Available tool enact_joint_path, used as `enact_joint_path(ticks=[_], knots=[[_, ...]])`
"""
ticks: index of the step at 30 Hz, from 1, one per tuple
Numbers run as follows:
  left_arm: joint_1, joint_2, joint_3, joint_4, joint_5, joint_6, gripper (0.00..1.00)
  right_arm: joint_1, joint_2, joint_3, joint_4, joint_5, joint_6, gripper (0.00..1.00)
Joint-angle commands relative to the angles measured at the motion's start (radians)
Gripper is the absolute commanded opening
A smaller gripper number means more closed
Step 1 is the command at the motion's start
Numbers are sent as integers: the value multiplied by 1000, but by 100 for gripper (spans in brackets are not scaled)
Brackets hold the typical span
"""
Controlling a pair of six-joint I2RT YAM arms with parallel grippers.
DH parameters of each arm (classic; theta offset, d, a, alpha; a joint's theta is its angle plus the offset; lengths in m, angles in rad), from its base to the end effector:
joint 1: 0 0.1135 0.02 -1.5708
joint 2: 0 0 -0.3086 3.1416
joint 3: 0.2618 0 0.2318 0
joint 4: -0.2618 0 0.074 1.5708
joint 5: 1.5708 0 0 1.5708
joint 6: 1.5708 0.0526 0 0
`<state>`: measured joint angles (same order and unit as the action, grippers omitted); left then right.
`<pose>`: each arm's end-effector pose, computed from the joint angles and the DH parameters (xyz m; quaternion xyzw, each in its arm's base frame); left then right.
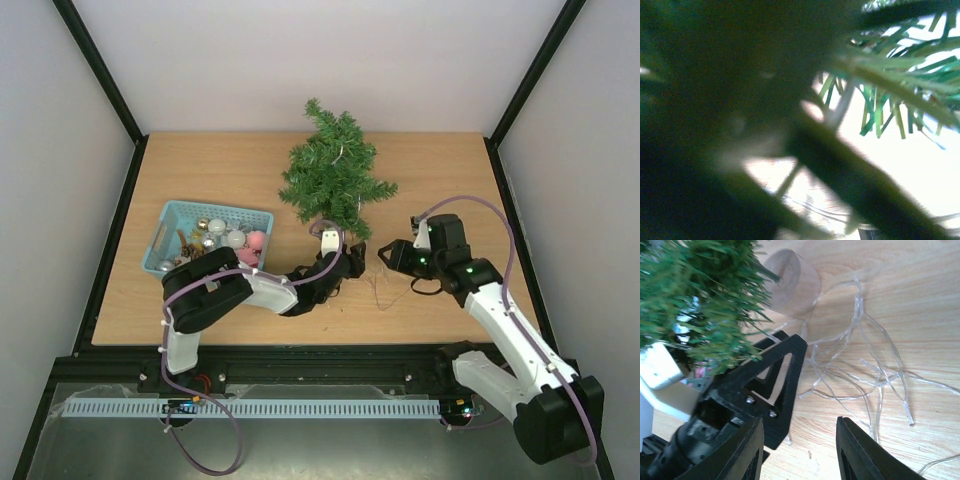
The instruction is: Decorate the small christmas tree
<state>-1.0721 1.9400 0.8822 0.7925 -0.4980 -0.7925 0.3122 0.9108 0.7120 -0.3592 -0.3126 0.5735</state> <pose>0.2179 -0.3476 0.2042 -0.0409 0.7833 -0.3560 0.5080 0.1543 0.0668 0.3062 0.0377 0.8663 0.3283 0.3746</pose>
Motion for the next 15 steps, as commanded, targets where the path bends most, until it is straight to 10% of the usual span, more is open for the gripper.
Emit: enact_joint_path(ticks=[1, 15], knots=[[-3, -3, 23, -80, 17, 8, 57, -9, 47, -61, 60, -32, 19, 41], [-6, -321, -208, -363, 152, -15, 68, -11, 318, -61, 195, 51, -18, 40]])
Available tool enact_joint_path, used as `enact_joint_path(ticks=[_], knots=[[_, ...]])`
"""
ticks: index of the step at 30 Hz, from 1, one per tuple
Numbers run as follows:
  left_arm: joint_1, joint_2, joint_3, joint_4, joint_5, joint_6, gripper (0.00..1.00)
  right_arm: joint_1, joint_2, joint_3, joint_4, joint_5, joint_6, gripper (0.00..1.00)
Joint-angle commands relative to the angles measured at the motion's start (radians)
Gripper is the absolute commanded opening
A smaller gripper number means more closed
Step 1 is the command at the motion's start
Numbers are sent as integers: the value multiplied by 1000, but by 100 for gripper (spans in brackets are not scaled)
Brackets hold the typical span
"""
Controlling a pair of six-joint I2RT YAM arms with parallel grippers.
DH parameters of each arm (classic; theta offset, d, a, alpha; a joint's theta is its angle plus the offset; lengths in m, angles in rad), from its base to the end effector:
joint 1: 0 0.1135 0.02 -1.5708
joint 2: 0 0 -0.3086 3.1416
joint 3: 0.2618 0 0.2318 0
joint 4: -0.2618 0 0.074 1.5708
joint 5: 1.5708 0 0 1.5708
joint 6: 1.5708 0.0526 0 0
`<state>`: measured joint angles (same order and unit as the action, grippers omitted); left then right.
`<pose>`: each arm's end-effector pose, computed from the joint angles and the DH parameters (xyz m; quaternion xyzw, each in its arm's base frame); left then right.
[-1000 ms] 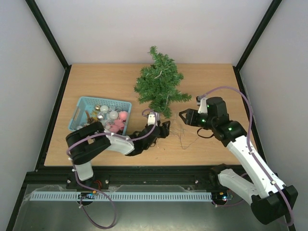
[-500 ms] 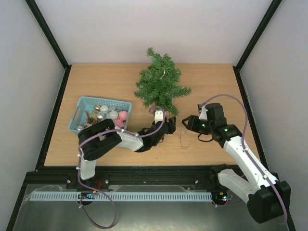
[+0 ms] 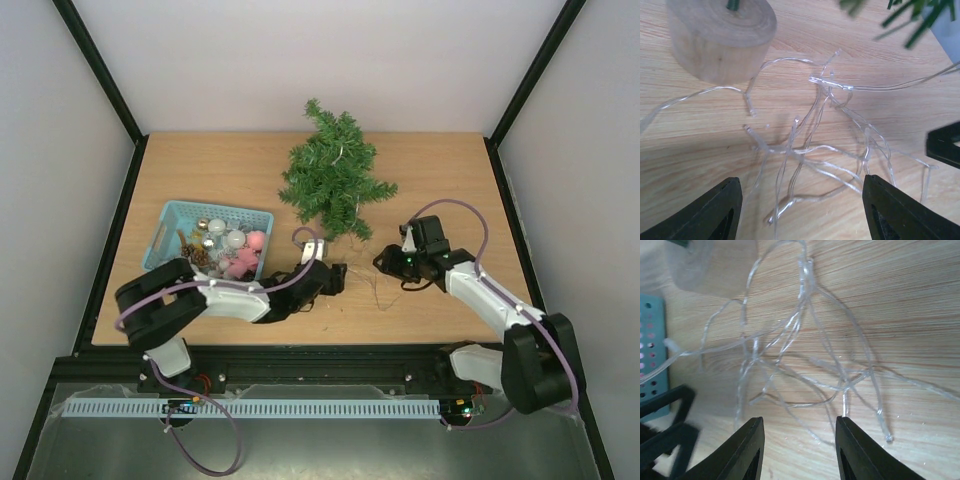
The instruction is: Decorate the small christmas tree
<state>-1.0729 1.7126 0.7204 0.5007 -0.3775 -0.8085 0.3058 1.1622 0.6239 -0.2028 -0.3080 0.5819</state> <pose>0.1816 -0.2935 0.2064 0.0155 0.8480 -0.3129 0.4274 0.1973 0.0790 0.2496 0.0632 0.9042 0.2978 0.2994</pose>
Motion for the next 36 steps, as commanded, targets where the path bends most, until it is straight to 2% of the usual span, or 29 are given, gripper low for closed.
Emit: enact_joint_path(ticks=[1, 7, 12, 24, 26, 28, 32, 36], knots=[[-5, -124, -60, -97, 33, -1, 68, -5, 91, 37, 37, 64, -33, 40], [-5, -316, -100, -301, 30, -13, 67, 6, 208, 94, 43, 143, -62, 37], [-5, -488, -160, -373, 17, -18, 67, 21, 264, 132, 34, 173, -81, 35], [-5, -731, -159, -558, 35, 35, 68, 94, 281, 88, 25, 231, -83, 33], [-4, -749, -152, -587, 33, 51, 68, 97, 289, 82, 26, 241, -84, 28], [-4, -763, -151, -604, 29, 63, 68, 101, 297, 80, 23, 245, -86, 18], [-5, -775, -152, -614, 40, 75, 68, 112, 287, 80, 5, 251, -88, 4], [-4, -769, -150, -616, 54, 81, 68, 122, 222, 77, -39, 247, -89, 1]])
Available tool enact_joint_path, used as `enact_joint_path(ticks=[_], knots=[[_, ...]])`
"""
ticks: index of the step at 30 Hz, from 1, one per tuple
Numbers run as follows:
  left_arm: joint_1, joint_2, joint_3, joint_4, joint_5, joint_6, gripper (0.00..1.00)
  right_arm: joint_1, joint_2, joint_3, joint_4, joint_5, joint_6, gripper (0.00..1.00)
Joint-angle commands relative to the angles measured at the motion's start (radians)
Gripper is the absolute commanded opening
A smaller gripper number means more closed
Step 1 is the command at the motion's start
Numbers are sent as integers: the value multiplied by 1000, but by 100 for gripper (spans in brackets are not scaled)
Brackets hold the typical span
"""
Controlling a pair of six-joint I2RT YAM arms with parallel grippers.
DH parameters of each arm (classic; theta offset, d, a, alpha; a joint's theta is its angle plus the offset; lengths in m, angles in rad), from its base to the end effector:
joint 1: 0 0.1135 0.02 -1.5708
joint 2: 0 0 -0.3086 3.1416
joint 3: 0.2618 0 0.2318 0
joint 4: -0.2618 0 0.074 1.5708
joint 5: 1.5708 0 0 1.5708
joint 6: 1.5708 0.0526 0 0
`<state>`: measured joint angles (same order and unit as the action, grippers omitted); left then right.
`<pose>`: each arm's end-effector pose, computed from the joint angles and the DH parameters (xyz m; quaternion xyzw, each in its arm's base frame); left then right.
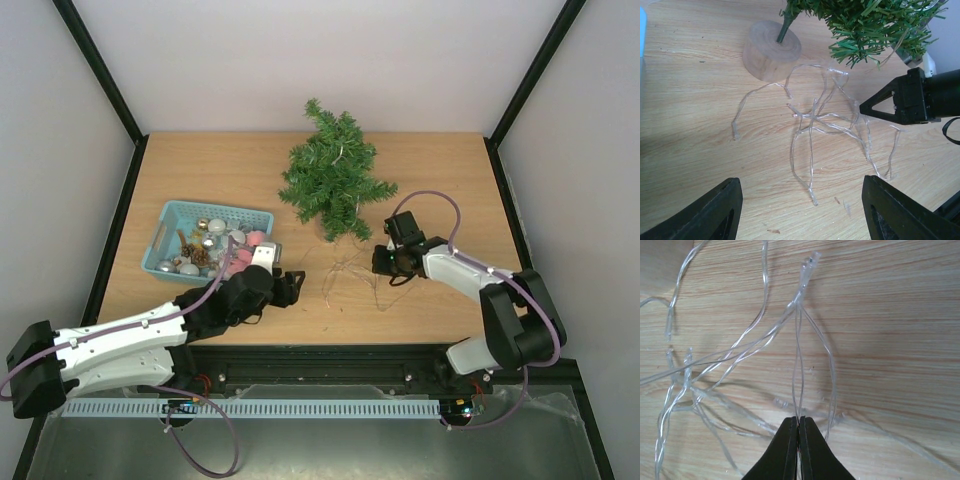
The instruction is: Decorate the small christmas tree
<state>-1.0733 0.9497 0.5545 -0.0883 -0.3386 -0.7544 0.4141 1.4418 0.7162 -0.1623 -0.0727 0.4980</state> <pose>0.1011 -0.1495 0.2762 0.0479 0.8467 -0.3157 0.4256 0.2433 0.1111 0.2177 0.0273 0.9413 0.1781 0.2854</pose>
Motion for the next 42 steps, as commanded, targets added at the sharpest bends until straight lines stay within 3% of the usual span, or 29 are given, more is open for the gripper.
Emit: enact_joint_path(ticks=[1, 10, 22, 32, 42], knots=[[-5, -3, 18, -28, 16, 23, 68, 16, -78, -14, -95, 5, -3, 1], [-5, -8, 1, 39, 25, 16, 68, 27, -373, -19, -245, -178, 57, 2], [-7, 75, -24, 278, 128, 51, 69, 55, -709, -13, -435, -389, 220, 1], [-7, 318, -33, 586, 249, 16, 71, 55, -756, 97, -530, -360, 233, 1], [7, 601, 105, 718, 383, -162, 71, 55, -823, 45, -545, -355, 256, 1]])
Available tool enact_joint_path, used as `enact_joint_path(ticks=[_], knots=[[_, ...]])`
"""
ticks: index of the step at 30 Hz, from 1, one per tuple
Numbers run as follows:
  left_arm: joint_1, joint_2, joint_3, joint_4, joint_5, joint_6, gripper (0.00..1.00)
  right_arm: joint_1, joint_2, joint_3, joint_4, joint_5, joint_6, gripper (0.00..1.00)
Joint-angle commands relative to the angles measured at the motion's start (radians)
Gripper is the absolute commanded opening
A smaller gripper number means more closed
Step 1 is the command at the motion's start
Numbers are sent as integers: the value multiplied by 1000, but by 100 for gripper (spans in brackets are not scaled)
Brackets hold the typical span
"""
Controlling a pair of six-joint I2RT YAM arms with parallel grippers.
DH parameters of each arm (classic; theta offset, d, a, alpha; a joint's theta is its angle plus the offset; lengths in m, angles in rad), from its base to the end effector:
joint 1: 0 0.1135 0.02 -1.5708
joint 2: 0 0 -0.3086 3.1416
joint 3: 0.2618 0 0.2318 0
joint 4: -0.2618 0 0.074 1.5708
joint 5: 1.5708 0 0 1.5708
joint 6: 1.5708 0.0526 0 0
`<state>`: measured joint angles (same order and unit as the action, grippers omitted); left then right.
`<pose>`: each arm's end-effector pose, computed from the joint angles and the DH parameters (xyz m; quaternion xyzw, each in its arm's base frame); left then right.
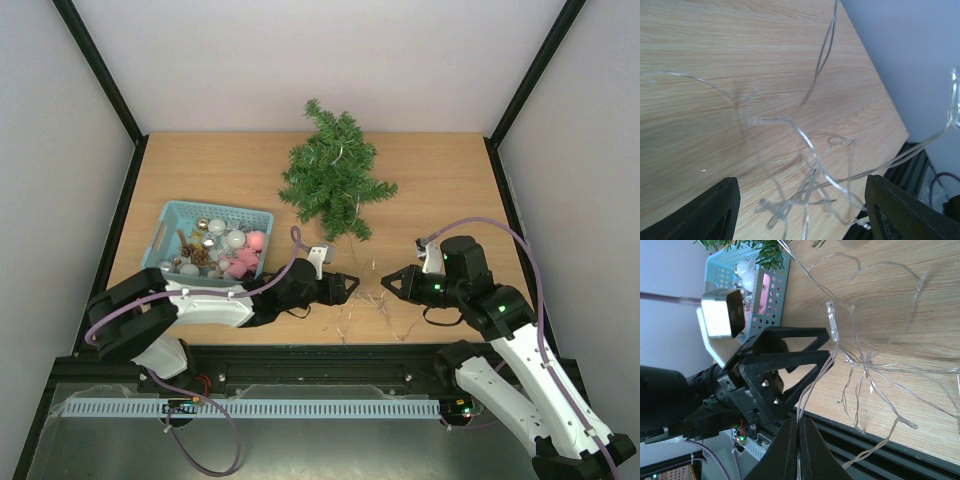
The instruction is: Decorate the small christmas tree
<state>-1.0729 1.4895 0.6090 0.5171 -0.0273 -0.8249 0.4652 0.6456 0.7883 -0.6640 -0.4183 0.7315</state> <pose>0.1455 -0.2647 0.2416 0.0941 0.8178 -0.4548 0.3398 0.0730 0.0606 0.3296 0.0093 0.8529 0.4245 0.3037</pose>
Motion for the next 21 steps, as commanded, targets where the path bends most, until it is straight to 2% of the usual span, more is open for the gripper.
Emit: enact_joint_path(ticks=[1, 7, 12, 17, 21], knots=[[13, 80, 55, 136, 91, -108, 71, 4, -31, -31, -42, -10, 24, 1], [32, 164, 109, 150, 125, -171, 70, 4, -49, -43, -45, -13, 15, 1], [39, 222, 156, 120, 127, -197, 65, 4, -59, -44, -42, -21, 11, 1], [51, 247, 186, 107, 120, -205, 35, 4, -72, -46, -45, -25, 7, 1], [53, 207, 173, 56, 95, -200, 21, 4, -71, -46, -47, -19, -2, 1]])
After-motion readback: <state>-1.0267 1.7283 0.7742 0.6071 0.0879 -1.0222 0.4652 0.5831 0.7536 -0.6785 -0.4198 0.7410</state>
